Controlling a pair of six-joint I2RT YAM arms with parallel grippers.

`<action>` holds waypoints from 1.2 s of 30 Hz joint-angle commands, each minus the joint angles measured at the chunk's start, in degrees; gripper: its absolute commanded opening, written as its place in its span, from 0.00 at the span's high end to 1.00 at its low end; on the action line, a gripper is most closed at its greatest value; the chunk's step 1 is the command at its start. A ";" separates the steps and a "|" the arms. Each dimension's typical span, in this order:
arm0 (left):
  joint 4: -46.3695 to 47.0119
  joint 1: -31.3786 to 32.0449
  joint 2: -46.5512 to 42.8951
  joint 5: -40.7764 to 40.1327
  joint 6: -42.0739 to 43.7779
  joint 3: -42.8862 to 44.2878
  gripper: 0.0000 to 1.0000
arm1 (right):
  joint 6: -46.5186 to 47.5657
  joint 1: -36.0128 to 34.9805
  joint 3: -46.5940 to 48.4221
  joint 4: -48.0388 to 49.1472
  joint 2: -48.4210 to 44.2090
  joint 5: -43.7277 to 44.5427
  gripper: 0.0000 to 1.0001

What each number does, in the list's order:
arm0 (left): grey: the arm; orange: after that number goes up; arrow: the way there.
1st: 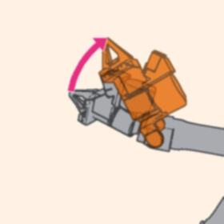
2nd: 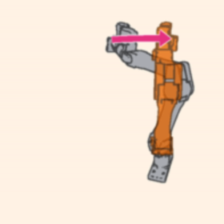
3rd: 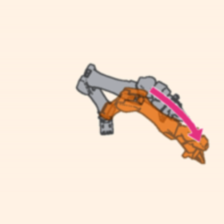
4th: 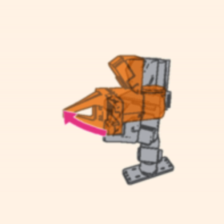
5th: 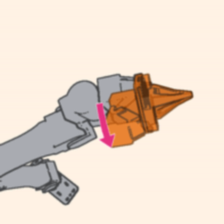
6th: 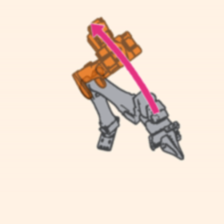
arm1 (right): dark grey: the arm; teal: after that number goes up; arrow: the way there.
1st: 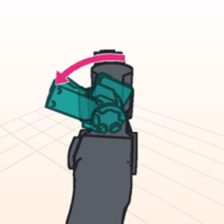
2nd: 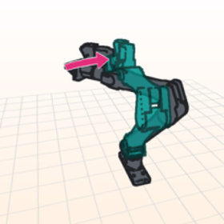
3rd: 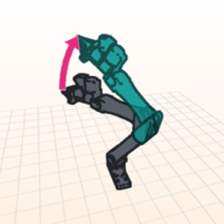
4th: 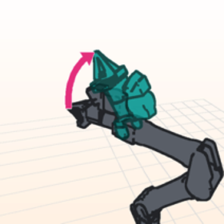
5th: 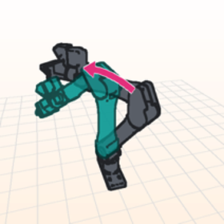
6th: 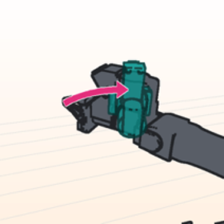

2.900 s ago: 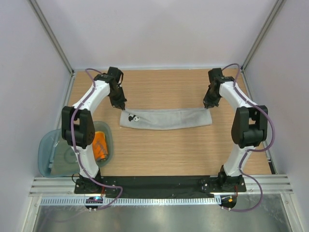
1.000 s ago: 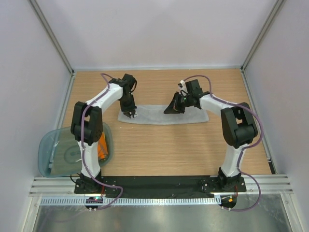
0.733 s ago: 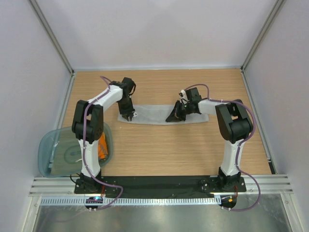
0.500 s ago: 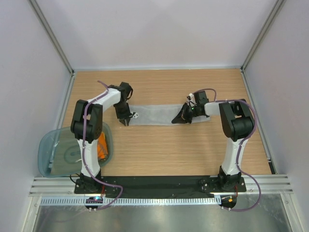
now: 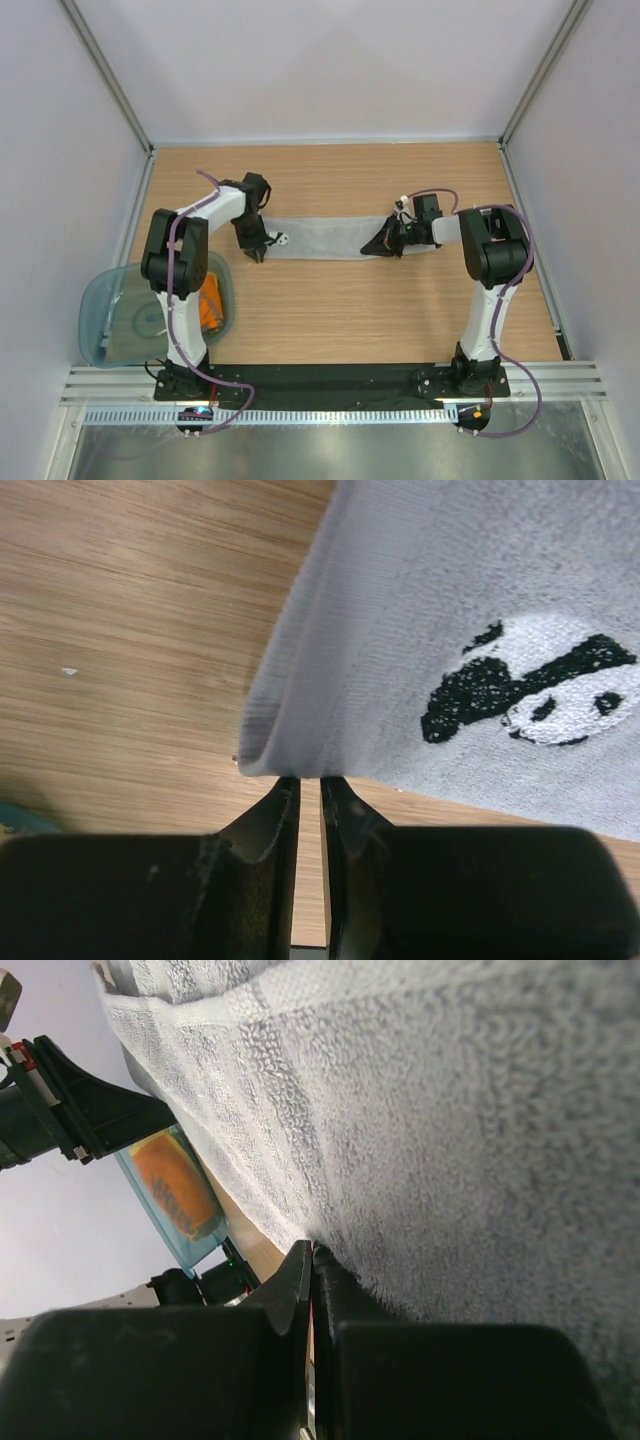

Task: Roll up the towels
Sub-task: Fold the towel

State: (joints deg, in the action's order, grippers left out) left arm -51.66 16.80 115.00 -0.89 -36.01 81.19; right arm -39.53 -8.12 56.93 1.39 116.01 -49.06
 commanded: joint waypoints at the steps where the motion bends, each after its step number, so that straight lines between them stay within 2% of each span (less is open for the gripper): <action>1: 1.47 -0.80 -0.30 -2.10 -0.03 -1.47 0.87 | 1.38 1.53 -3.31 -1.13 1.33 5.29 0.99; 3: 1.30 -0.80 -0.74 -2.10 0.06 -1.30 0.87 | 1.56 1.62 -3.31 -1.03 -0.42 6.16 0.96; 10: 0.42 -0.63 -4.95 -1.05 0.24 -0.33 0.88 | 3.49 1.79 1.78 -10.43 -9.91 8.36 0.53; 13: -0.54 -0.27 -7.76 -0.70 0.67 0.55 0.84 | 4.81 1.79 4.42 -15.53 -15.34 10.73 0.48; 14: -0.90 0.16 -8.47 -0.70 0.85 0.99 0.78 | 4.99 1.97 5.20 -17.89 -16.76 13.96 0.48; 18: -1.87 0.60 -12.69 -0.78 1.47 1.87 0.70 | 3.06 4.33 2.15 -21.25 -27.21 27.42 0.48; 21: -1.78 0.78 -16.47 0.18 3.13 1.87 0.68 | 0.51 7.32 -3.12 -20.99 -34.60 33.22 0.48; 22: -1.34 0.87 -18.74 0.53 4.53 1.35 0.68 | -0.10 8.98 -5.57 -20.99 -37.49 33.93 0.48; 27: 0.86 1.22 -25.87 2.29 9.72 -3.13 0.63 | -1.86 14.26 -11.65 -20.37 -40.68 35.52 0.51; 29: 1.56 1.22 -27.89 1.68 11.30 -6.02 0.62 | -2.83 17.34 -14.02 -18.54 -40.60 34.47 0.58; 33: 4.19 1.22 -31.76 -0.50 15.17 -11.12 0.62 | -4.15 20.16 -15.62 -13.09 -36.48 29.47 0.80; 36: 5.51 1.22 -32.38 -1.05 15.53 -13.85 0.63 | -5.12 20.16 -15.36 -9.48 -34.54 26.12 0.86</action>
State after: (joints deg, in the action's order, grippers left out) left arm -49.50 17.93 83.92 -0.58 -23.70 69.60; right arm -42.85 12.14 40.86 -15.11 80.47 -18.68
